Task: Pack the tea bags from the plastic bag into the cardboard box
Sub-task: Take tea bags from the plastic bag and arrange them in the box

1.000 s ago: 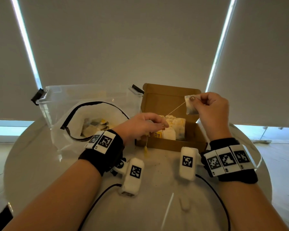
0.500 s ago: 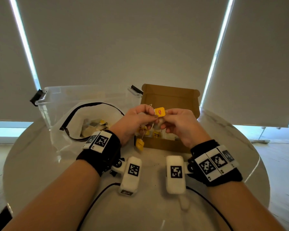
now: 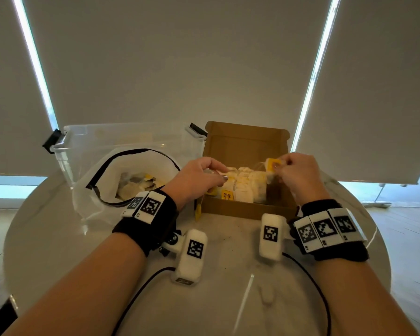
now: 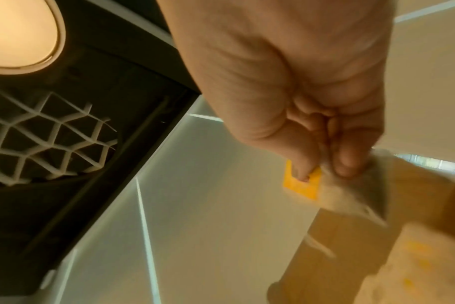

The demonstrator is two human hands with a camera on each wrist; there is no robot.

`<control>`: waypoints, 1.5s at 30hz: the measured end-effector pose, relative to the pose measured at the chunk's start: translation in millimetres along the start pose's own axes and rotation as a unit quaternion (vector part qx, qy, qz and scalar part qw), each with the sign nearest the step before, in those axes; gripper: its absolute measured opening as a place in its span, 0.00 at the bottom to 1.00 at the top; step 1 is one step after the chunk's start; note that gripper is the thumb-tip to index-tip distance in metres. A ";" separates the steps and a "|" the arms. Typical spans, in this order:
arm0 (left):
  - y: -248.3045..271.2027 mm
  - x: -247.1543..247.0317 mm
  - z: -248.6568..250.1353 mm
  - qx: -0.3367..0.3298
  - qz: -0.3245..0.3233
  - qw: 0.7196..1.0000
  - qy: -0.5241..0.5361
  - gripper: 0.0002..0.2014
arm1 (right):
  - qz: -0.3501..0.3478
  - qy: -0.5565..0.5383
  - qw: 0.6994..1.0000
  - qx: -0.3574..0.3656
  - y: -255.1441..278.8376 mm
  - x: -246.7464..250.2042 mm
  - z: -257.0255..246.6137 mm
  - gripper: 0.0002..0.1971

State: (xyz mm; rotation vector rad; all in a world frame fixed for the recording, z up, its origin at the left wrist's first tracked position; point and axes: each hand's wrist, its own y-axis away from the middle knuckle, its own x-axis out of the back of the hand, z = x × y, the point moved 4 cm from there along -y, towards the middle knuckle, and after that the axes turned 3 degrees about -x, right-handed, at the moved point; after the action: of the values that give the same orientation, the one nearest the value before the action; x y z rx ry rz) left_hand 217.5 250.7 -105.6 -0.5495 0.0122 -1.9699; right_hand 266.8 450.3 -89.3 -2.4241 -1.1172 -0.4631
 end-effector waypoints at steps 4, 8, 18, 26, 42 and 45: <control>-1.2 -3.1 -4.6 0.025 0.009 0.999 -0.031 0.04 | -0.067 0.106 0.985 -0.122 -15.7 -6.9 25.7 0.05; -2.5 -7.5 -8.7 0.055 -0.021 0.995 -0.079 0.02 | -0.134 0.101 0.973 -0.158 -17.9 -27.0 32.7 0.06; -3.3 -7.4 -11.6 0.071 -0.033 0.993 -0.085 0.06 | -0.122 -0.007 0.979 -0.161 -19.2 -45.5 40.5 0.04; 2.4 -14.2 -6.2 0.165 -0.071 0.931 0.319 0.30 | -0.088 0.059 0.986 -0.127 -15.2 -33.2 30.1 0.07; 6.0 -15.9 -7.5 0.200 -0.087 0.907 0.361 0.42 | -0.240 -0.027 0.967 0.087 42.8 -52.2 -29.5 0.06; 7.0 -16.9 -6.6 0.199 -0.079 0.913 0.348 0.24 | -0.185 -0.043 0.980 0.065 36.1 -46.0 -25.7 0.02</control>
State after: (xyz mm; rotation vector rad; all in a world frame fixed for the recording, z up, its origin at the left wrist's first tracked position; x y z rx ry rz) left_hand 226.8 260.5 -119.5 0.4432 0.0107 -2.1534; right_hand 263.3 387.0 -97.4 -2.1454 -1.5957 -0.3856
